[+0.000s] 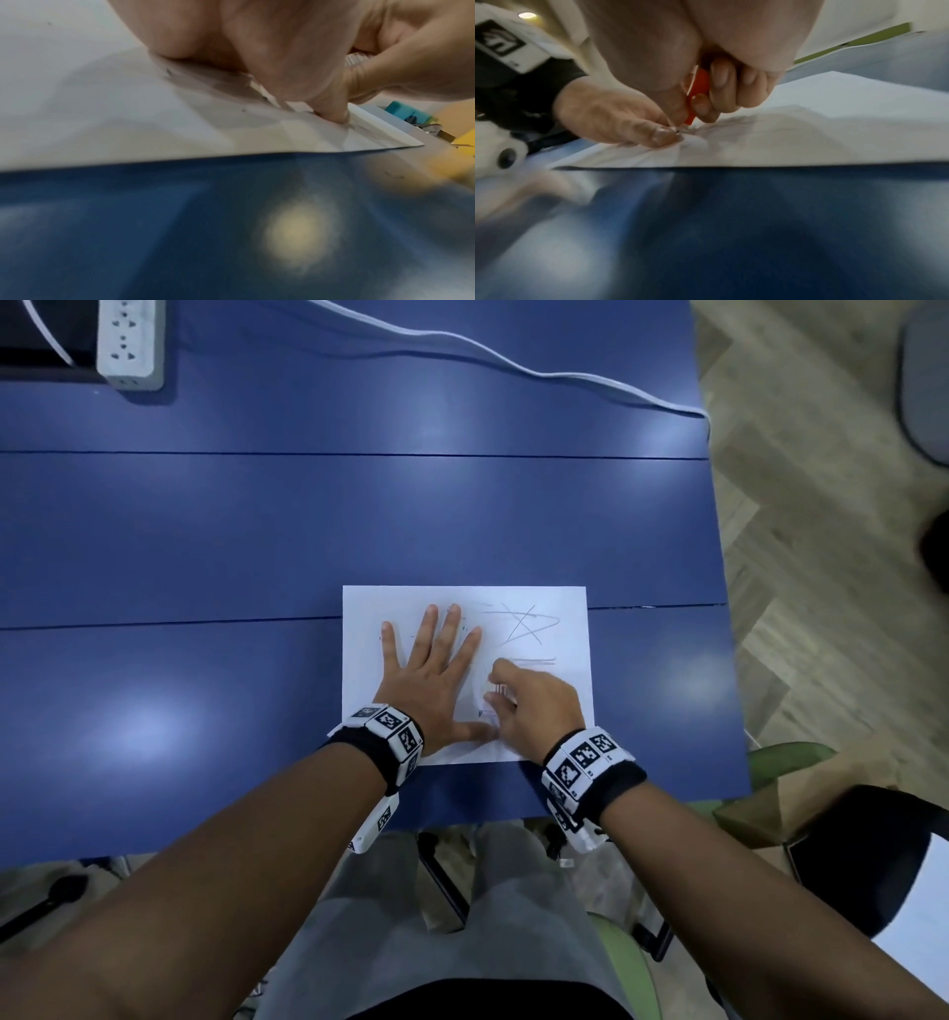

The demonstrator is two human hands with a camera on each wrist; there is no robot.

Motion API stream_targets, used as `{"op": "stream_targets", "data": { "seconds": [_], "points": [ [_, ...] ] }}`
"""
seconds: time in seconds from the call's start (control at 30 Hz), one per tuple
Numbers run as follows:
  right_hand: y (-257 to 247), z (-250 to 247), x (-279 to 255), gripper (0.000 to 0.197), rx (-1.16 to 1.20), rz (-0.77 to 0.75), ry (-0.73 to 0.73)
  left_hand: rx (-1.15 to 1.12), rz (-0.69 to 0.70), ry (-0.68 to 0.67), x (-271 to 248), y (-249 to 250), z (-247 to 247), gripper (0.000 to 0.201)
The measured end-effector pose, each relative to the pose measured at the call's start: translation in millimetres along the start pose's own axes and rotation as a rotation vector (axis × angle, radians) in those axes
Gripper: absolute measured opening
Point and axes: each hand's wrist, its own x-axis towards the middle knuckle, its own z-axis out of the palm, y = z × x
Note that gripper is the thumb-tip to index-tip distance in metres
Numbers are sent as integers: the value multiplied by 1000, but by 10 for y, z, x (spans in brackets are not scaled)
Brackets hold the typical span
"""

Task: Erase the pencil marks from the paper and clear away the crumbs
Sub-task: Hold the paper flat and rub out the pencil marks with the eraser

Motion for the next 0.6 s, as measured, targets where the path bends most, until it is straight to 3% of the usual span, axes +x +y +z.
{"op": "stream_targets", "data": {
  "seconds": [0.1, 0.37, 0.6],
  "points": [
    [-14, 4, -63, 16, -45, -85, -88, 5, -4, 3, 5, 3, 18, 122],
    [57, 49, 7, 16, 26, 32, 32, 26, 71, 40, -50, -68, 44, 119],
    [70, 74, -14, 18, 35, 17, 63, 53, 116, -4, -109, -84, 61, 114]
  ]
}}
